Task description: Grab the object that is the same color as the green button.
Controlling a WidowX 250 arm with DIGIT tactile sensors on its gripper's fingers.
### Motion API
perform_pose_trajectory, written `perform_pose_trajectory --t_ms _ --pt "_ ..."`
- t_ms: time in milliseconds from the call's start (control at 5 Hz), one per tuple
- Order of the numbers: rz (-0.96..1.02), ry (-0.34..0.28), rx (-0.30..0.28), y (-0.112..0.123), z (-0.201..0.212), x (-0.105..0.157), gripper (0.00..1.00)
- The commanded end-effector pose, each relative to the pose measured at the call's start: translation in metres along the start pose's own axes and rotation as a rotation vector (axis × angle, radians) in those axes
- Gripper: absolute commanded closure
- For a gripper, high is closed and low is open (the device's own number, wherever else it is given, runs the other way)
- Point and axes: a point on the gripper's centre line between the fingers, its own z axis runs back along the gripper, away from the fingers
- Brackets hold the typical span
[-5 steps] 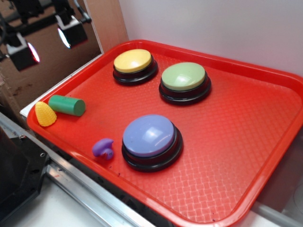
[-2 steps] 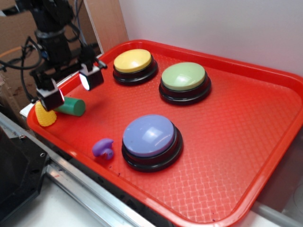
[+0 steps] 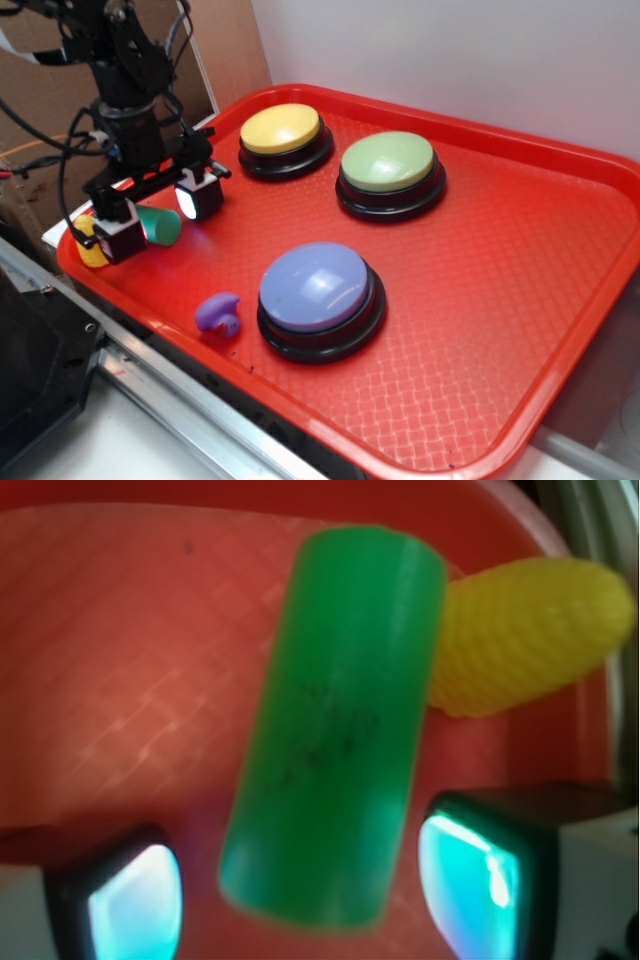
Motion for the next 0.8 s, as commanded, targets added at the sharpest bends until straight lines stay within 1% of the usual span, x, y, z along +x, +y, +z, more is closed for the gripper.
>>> perform_pose_trajectory --t_ms 0,200,400,600 --pt "0.037 -0.021 -0.019 0.006 -0.006 0.004 1.00" --pt "-0.027 -0.054 -0.039 0.004 0.001 0.001 1.00" --pt "-0.252 -0.115 -0.088 0.002 0.029 -0.009 1.00" --pt "-0.470 -0.130 -0.105 0.001 0.058 -0.019 1.00"
